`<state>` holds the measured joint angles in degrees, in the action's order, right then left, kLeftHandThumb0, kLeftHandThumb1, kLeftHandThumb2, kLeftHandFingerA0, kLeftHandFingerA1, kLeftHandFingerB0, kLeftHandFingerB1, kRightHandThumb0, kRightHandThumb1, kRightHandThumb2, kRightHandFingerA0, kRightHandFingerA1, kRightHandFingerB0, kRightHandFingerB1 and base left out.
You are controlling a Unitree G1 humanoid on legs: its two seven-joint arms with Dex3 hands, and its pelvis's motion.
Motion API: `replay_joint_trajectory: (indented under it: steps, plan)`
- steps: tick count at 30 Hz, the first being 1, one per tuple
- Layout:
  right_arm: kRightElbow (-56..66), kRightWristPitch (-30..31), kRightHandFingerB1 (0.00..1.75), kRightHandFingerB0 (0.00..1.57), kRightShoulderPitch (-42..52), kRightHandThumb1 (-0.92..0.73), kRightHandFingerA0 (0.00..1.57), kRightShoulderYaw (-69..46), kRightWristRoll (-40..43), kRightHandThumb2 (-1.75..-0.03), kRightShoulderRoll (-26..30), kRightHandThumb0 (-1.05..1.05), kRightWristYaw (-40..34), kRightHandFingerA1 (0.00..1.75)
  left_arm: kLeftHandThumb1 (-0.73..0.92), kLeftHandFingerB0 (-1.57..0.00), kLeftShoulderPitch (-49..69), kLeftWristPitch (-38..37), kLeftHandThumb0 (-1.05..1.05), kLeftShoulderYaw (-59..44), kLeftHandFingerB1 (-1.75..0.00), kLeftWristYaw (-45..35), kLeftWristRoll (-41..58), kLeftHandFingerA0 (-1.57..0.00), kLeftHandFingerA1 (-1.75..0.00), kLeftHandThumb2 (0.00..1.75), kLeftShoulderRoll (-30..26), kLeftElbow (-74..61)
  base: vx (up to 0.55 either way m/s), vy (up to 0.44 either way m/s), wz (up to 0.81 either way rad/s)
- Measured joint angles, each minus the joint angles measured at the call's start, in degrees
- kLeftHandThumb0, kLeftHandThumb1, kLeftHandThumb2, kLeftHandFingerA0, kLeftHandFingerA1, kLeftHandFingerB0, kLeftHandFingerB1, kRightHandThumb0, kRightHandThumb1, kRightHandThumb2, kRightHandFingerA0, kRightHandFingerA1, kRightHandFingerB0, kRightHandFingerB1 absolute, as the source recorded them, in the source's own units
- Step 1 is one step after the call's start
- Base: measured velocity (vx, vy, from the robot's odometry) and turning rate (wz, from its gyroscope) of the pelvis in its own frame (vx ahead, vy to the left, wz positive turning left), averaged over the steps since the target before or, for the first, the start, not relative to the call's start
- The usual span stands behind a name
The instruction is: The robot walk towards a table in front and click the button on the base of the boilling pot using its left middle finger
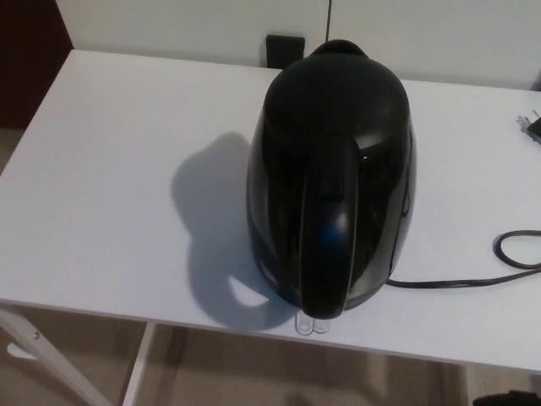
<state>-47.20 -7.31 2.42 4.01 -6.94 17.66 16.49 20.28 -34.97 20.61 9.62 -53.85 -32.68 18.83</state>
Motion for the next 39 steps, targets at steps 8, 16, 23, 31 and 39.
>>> replay_joint_trajectory:
  steps: [8, 16, 23, 31, 39]
  plan:
    - [-1.1, -0.5, 0.38, 0.40, 2.6, -0.59, 0.54, 0.3, 0.0, -0.58, -0.5, -0.28, -0.1, 0.44, 0.36, 0.00, -4.6, 2.2, -0.37, -7.0, -0.47, -1.5, 5.2, -0.02, -0.49, 0.95, 6.2, 18.8, 0.00, 0.000, 0.00]
    - [-2.1, -2.1, 0.45, 0.37, 7.2, -0.50, 0.48, 0.3, 0.0, -0.69, -0.6, -0.36, -0.6, 0.50, 0.44, -0.05, -8.0, 4.6, -0.71, -15.3, -0.33, -4.6, 12.5, -0.05, -0.44, 0.84, 12.7, 37.5, 0.00, 0.000, 0.00]
    - [-2.3, -3.1, 0.44, 0.36, 8.3, -0.50, 0.48, -0.3, 0.0, -0.69, -0.6, -0.36, -0.7, 0.49, 0.30, 0.00, -10.6, 6.9, -0.38, -20.8, -0.49, -8.2, 18.9, -0.01, -0.49, 0.92, 14.8, 46.3, 0.00, 0.000, 0.00]
    - [-2.4, -4.5, 0.43, 0.36, 8.1, -0.51, 0.47, -0.2, -0.4, -0.68, 0.2, -0.34, -1.5, 0.48, 0.28, 0.00, -12.2, 8.6, -0.38, -21.9, -0.48, -10.2, 24.2, -0.01, -0.48, 0.91, 14.6, 49.0, 0.00, 0.000, 0.00]
    - [-2.2, -4.7, 0.44, 0.35, 6.9, -0.50, 0.48, -0.5, -0.4, -0.68, 0.2, -0.35, -1.8, 0.49, 0.45, -0.04, -13.7, 9.3, -0.75, -20.7, -0.33, -11.5, 27.4, -0.12, -0.44, 0.80, 14.2, 48.4, 0.00, 0.000, 0.00]
